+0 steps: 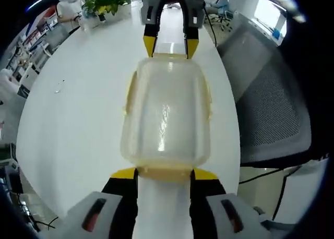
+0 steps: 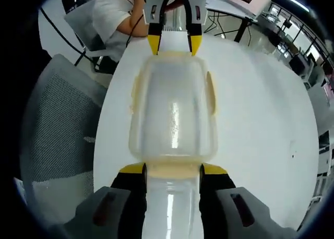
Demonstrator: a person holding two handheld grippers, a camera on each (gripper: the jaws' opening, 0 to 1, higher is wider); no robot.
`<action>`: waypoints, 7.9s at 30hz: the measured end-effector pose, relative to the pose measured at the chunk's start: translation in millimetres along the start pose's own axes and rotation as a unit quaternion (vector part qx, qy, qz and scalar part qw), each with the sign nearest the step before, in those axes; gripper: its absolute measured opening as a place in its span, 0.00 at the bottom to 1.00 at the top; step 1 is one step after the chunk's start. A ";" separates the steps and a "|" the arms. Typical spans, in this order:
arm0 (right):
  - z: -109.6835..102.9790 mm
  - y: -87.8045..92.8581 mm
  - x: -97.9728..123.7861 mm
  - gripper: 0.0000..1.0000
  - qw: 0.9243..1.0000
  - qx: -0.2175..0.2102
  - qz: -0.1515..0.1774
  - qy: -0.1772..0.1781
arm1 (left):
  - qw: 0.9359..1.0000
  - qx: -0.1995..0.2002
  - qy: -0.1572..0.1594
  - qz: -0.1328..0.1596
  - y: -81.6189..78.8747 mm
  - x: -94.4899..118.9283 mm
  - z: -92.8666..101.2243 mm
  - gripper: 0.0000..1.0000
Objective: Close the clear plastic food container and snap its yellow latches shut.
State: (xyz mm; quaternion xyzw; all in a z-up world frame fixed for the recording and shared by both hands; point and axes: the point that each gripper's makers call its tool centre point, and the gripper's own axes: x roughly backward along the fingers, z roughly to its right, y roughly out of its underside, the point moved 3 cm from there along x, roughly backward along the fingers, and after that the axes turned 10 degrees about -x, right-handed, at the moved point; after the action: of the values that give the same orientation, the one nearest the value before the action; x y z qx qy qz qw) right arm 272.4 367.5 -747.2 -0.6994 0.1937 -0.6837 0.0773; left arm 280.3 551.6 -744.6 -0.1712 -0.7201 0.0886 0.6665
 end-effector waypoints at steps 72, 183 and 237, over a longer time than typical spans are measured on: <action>22.3 177.2 63.8 0.36 0.998 0.008 -0.056 0.021 | 0.999 0.011 -0.001 0.043 -172.5 -77.9 -9.6 0.33; 12.1 193.5 69.5 0.24 0.862 -0.466 0.196 0.039 | 0.836 0.498 -0.040 0.228 -179.5 -88.4 -3.5 0.18; 23.7 124.0 62.0 0.26 0.973 -0.159 0.163 0.037 | 0.981 0.063 -0.104 0.150 -260.5 -85.6 -0.8 0.25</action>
State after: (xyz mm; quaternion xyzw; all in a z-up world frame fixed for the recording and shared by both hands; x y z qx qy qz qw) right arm 274.7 227.3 -737.2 -0.6356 0.4146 -0.6477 0.0682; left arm 252.2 279.2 -731.4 -0.2248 -0.7445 0.2497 0.5769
